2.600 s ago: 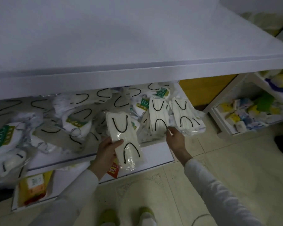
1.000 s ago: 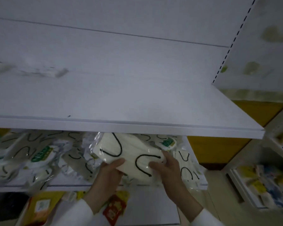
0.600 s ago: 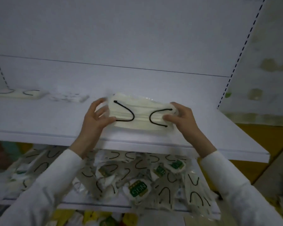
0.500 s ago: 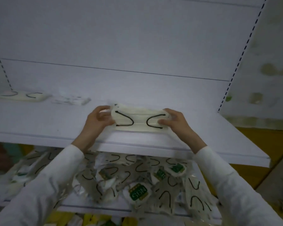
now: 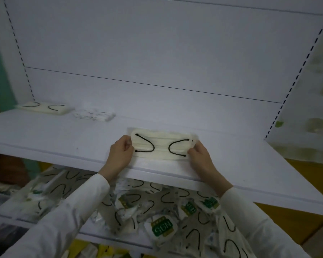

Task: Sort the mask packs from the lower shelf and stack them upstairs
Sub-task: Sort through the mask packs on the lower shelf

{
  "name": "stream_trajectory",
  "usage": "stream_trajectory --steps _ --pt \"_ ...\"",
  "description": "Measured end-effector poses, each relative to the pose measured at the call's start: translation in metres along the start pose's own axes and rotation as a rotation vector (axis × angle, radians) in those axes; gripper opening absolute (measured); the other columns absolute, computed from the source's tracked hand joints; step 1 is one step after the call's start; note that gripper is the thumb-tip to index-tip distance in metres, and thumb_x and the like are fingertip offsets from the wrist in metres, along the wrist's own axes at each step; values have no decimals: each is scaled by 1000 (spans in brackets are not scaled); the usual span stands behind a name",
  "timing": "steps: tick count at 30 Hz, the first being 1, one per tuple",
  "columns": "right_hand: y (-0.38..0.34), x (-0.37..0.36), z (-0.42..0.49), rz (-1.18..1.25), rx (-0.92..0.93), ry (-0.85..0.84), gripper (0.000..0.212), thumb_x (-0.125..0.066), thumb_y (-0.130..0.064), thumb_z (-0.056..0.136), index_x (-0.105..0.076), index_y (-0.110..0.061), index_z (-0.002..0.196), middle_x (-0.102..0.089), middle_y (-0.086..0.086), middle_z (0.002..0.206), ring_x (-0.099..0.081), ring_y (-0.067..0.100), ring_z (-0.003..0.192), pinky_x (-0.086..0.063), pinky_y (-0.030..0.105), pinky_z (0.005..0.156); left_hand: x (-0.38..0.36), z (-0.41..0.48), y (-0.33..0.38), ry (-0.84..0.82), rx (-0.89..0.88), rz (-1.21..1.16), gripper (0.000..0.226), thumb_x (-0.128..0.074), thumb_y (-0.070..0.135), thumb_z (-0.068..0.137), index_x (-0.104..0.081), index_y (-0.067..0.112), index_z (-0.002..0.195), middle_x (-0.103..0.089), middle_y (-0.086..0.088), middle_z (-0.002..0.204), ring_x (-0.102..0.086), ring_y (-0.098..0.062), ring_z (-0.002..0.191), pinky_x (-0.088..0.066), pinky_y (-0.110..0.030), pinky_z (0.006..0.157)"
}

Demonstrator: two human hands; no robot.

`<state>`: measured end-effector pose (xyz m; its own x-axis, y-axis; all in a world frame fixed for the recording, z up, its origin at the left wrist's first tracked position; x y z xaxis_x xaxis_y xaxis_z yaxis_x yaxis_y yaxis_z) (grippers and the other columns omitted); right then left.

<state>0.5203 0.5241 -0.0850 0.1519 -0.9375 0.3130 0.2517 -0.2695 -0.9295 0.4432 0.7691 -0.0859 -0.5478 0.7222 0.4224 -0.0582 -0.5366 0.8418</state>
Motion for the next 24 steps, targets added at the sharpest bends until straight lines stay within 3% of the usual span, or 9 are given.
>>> stream_trajectory --steps 3,6,10,12,15,19,24 --pt "-14 -27 3 -234 17 -135 27 -34 -12 97 -43 -12 123 -52 2 112 -50 20 102 -39 29 77 28 3 -11 41 -10 74 11 -47 -2 86 -46 4 77 -47 -6 67 -40 -16 62 -29 -14 52" --pt "-31 -60 3 -353 106 -142 28 -33 -14 99 -47 -4 120 -56 11 112 -53 26 100 -41 34 84 67 2 -25 95 10 93 10 -50 1 86 -49 2 76 -55 -12 69 -44 -17 62 -32 -20 55" --pt "-68 -120 3 -338 176 -82 17 -42 -9 95 -51 3 89 -56 11 81 -47 20 75 -35 26 61 141 0 -47 182 9 92 13 -56 4 86 -55 8 74 -63 -6 76 -58 -21 74 -41 -27 67" --pt "-92 -158 3 -328 225 -67 11 -48 -6 91 -49 -4 81 -47 2 70 -42 17 69 -31 23 57 186 1 -62 229 11 77 11 -58 4 86 -60 13 79 -64 -5 81 -62 -23 78 -49 -31 74" --pt "-120 -218 2 -261 245 -55 5 -56 -6 87 -60 -4 89 -52 -2 74 -46 15 71 -36 24 64 254 5 -92 280 55 33 16 -63 4 84 -66 14 96 -66 -4 86 -64 -23 83 -54 -39 84" --pt "-147 -299 1 -235 242 -99 6 -58 -7 85 -63 -6 89 -54 -4 72 -51 16 75 -35 21 70 334 9 -125 328 58 -31 24 -68 -2 79 -62 15 96 -64 -3 78 -65 -25 76 -56 -39 77" --pt "-172 -378 14 -238 212 -152 7 -55 -5 84 -59 -10 84 -53 -7 68 -53 18 76 -42 24 70 398 33 -158 346 -13 1 47 -68 -3 80 -50 20 117 -60 0 78 -60 -13 72 -51 -27 70"
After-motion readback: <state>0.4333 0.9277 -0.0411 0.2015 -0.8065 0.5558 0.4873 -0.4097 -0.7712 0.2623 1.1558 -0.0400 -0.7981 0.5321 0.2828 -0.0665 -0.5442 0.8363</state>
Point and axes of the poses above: each hand's wrist, its own z-axis towards the middle knuckle, its own x-axis out of the back of the hand, y = z × x, the point moved 4 cm from there along z, towards the middle knuckle
